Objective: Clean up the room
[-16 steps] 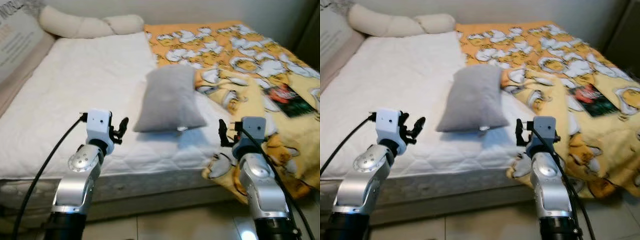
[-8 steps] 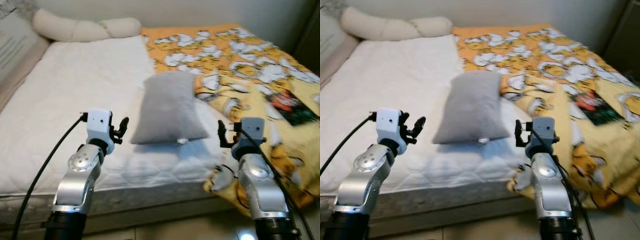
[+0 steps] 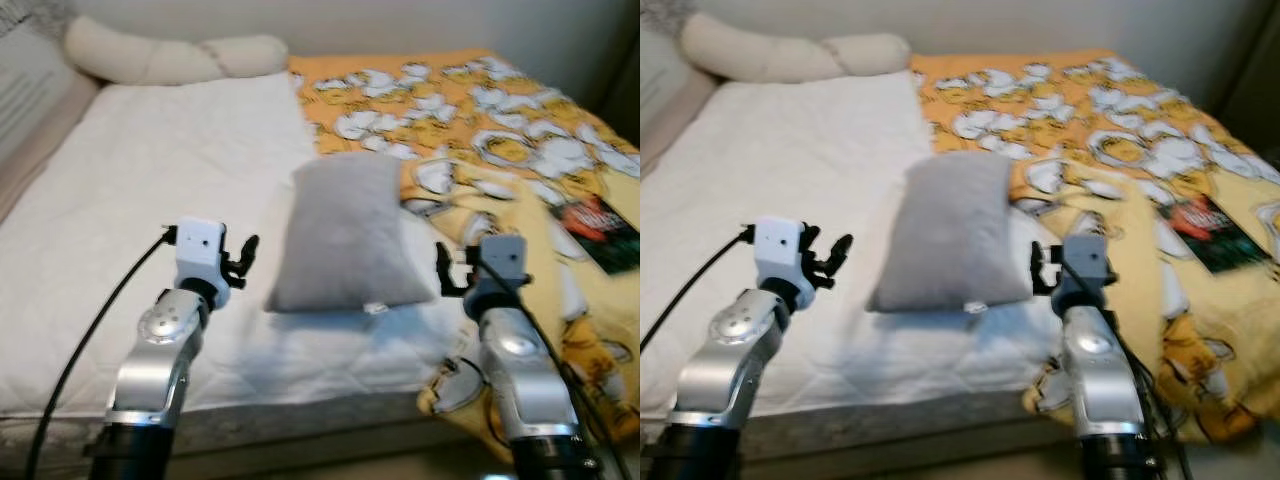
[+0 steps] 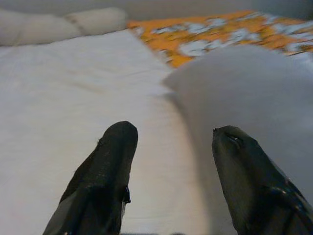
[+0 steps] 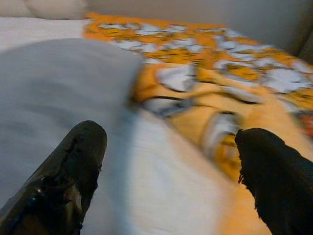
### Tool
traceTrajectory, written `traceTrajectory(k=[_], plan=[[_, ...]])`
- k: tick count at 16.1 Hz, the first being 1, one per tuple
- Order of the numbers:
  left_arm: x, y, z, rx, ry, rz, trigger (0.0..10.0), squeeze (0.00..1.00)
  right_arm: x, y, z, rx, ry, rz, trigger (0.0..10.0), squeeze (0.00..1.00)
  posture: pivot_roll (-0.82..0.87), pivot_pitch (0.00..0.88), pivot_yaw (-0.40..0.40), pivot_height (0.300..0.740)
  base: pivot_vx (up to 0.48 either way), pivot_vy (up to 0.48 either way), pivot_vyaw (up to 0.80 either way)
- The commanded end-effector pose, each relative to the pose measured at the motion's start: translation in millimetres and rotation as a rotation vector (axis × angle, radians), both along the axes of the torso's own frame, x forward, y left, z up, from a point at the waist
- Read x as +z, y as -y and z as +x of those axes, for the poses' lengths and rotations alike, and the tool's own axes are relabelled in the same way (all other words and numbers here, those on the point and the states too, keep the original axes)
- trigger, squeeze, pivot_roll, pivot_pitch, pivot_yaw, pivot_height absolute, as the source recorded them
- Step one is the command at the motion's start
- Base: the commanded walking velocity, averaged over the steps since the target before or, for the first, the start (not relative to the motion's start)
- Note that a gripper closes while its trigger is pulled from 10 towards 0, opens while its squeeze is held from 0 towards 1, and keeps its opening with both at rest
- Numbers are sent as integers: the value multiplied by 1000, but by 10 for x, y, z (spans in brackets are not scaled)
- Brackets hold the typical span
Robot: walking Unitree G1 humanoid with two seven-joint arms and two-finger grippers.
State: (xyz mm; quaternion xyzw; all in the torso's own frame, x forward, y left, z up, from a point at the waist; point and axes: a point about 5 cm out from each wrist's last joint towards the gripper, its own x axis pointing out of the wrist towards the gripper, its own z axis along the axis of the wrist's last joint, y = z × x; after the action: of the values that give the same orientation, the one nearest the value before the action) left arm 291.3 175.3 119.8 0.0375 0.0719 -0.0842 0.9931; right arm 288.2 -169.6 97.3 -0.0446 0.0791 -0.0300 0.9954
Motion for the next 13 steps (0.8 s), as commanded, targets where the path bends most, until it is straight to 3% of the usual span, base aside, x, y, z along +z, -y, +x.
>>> traceTrajectory(k=[1, 4, 13], plan=[[40, -2, 16, 1, 16, 0, 10000, 0, 31, -3, 22, 4, 3, -34, 10000, 0, -53, 0, 20, 740, 349, 0, 0], [38, 6, 13, -3, 16, 0, 10000, 0, 24, 26, 18, -15, 2, -31, 10000, 0, -53, 0, 21, 740, 352, 0, 679], [25, 36, -4, -23, 23, 1, 10000, 0, 33, 32, 10, -32, 18, 19, 10000, 0, -53, 0, 20, 740, 302, 0, 0]])
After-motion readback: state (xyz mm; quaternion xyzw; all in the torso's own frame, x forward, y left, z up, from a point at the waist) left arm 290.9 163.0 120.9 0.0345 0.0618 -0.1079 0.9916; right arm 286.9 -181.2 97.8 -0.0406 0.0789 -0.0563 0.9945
